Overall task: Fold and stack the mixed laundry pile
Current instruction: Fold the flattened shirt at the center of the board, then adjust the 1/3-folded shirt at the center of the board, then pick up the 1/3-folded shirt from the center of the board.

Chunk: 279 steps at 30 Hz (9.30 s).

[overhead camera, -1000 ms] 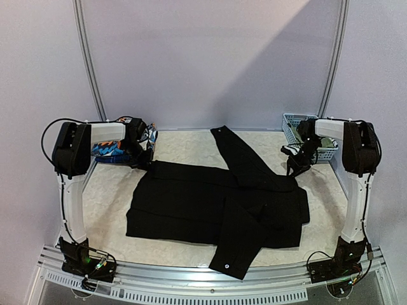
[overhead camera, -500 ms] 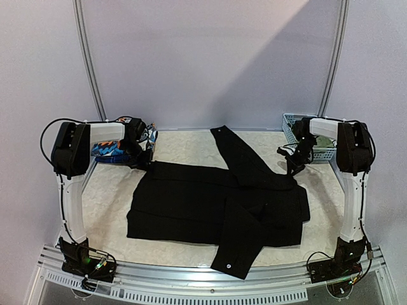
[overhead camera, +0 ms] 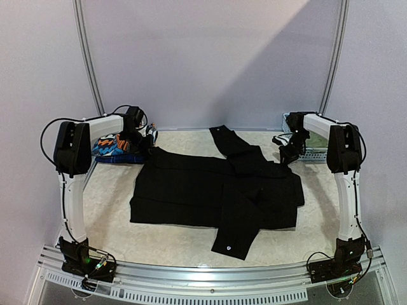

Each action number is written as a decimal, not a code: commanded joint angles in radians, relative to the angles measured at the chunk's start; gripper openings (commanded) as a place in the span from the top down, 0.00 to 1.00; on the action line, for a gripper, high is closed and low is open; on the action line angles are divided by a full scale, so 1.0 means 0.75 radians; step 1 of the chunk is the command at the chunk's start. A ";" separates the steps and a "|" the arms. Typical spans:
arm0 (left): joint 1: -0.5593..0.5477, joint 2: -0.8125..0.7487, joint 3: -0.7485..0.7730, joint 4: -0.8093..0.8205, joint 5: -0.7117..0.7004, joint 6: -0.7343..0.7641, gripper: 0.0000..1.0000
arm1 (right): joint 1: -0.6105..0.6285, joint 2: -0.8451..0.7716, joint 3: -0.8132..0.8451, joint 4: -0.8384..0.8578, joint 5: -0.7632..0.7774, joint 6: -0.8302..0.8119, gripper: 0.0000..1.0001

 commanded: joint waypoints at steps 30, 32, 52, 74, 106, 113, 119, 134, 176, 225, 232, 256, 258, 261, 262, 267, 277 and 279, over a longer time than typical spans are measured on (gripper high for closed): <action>-1.307 -0.899 -1.142 0.668 -0.059 -0.277 0.44 | 0.044 -1.231 -1.117 0.224 -0.414 -0.243 0.43; -1.337 -0.882 -1.152 0.664 -0.114 -0.299 0.44 | 0.046 -1.238 -1.140 0.212 -0.484 -0.282 0.43; -1.357 -0.565 -1.200 0.967 0.054 -0.487 0.43 | 0.190 -1.396 -1.344 0.207 -0.451 -0.396 0.42; -1.327 -0.558 -0.844 0.657 -0.103 -0.258 1.00 | 0.190 -1.408 -1.344 0.239 -0.399 -0.370 0.42; -1.224 -0.395 -0.772 0.846 0.174 -0.452 1.00 | 0.190 -1.420 -1.350 0.251 -0.355 -0.362 0.42; -1.092 -0.491 -0.575 0.817 0.192 -0.304 1.00 | 0.191 -1.433 -1.337 0.283 -0.247 -0.345 0.42; -0.928 -0.387 -0.296 0.850 0.190 -0.212 1.00 | 0.186 -1.439 -1.320 0.263 -0.210 -0.345 0.42; -0.664 0.190 0.276 1.102 0.221 -0.448 1.00 | 0.176 -1.391 -1.385 0.282 -0.227 -0.350 0.41; -0.425 -0.664 -0.400 0.015 -0.051 0.510 0.36 | 0.008 -0.851 -1.230 0.025 -0.672 -0.488 0.88; -0.854 -0.681 -1.111 -0.473 -0.737 0.911 0.51 | 0.009 -0.826 -1.219 -0.015 -0.752 -0.524 0.92; -0.854 -0.610 -1.103 -0.418 -0.848 0.932 0.57 | 0.008 -0.823 -1.214 -0.020 -0.757 -0.527 0.92; -0.736 -0.768 -0.915 -0.500 -0.938 0.932 1.00 | -0.029 -0.954 -1.174 0.071 -0.735 -0.437 1.00; -0.713 -0.735 -0.875 -0.508 -0.952 0.920 1.00 | -0.048 -0.965 -1.175 0.085 -0.737 -0.418 1.00; -0.678 -0.687 -0.817 -0.523 -0.982 0.911 1.00 | -0.079 -0.982 -1.182 0.107 -0.737 -0.396 1.00; -0.666 -0.672 -0.794 -0.530 -0.991 0.904 1.00 | -0.095 -0.990 -1.184 0.114 -0.735 -0.387 1.00; -0.609 -0.616 -0.710 -0.545 -1.019 0.915 1.00 | -0.125 -0.987 -1.187 0.120 -0.717 -0.377 1.00; -0.555 -0.427 -0.516 -0.558 -1.034 0.956 1.00 | -0.133 -0.924 -1.162 0.171 -0.640 -0.311 1.00; -0.547 -0.381 -0.476 -0.553 -1.048 0.969 1.00 | -0.135 -0.899 -1.146 0.175 -0.615 -0.302 1.00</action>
